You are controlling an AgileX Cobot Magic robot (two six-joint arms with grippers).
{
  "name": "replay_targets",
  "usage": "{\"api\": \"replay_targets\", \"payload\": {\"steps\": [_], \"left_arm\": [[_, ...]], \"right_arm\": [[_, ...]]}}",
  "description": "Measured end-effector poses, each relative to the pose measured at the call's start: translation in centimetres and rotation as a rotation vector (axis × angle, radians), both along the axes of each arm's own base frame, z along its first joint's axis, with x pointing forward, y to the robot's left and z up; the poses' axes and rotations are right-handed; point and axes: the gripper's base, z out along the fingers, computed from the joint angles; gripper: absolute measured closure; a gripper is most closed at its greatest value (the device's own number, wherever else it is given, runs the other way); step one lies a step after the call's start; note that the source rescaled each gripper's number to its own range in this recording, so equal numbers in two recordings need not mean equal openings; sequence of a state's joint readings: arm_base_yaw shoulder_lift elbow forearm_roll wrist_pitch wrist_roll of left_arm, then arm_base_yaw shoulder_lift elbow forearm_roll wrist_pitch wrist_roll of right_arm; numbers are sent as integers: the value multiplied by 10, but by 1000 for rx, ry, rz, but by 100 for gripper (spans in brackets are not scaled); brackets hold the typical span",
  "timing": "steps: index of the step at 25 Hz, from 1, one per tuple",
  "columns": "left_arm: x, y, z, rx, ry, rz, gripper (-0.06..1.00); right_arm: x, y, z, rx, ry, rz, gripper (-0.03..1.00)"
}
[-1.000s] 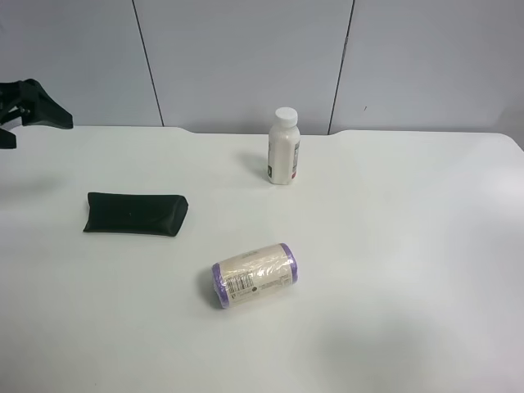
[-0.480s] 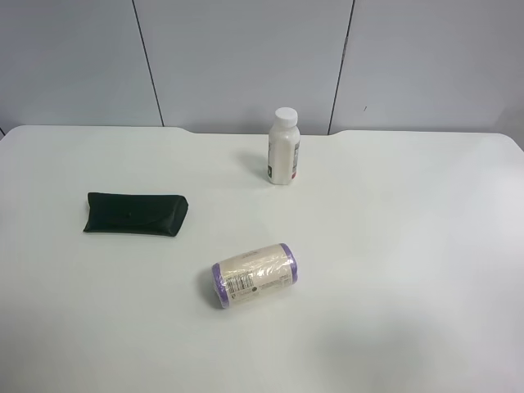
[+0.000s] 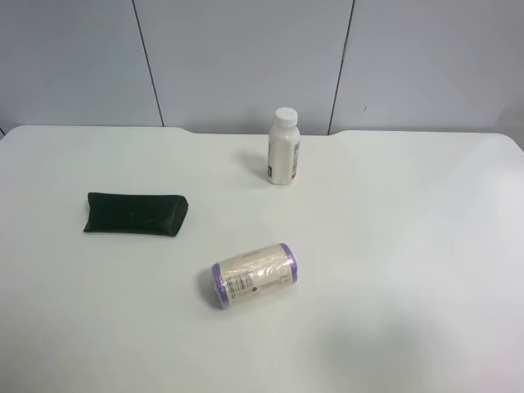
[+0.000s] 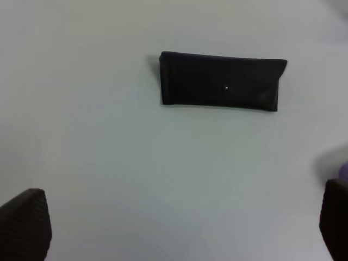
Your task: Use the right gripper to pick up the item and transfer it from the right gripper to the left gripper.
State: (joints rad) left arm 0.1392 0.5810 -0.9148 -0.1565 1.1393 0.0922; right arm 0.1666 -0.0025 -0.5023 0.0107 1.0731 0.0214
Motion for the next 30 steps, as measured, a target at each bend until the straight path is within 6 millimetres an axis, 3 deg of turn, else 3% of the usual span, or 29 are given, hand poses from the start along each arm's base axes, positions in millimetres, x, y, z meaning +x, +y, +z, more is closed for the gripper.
{"api": "replay_targets", "payload": {"steps": [3,7,13,19,23,30], "left_arm": [[-22,-4,-8,-6,-26,-21,-6],[-49,-7,-32,-4,-55,-34,-6],[-75,-3,-59,61,-183,6,-6],[-81,-1,-76,89,-298,27,-6],[-80,0,-89,99,-276,36,-6],[-80,1,-94,104,-253,41,-6]], "right_arm": [[0,0,0,0,0,0,-3],[0,0,0,0,0,0,-3],[0,0,0,0,0,0,-3],[0,0,0,0,0,0,-3],[0,0,0,0,0,0,-3],[0,0,0,0,0,0,-3]]}}
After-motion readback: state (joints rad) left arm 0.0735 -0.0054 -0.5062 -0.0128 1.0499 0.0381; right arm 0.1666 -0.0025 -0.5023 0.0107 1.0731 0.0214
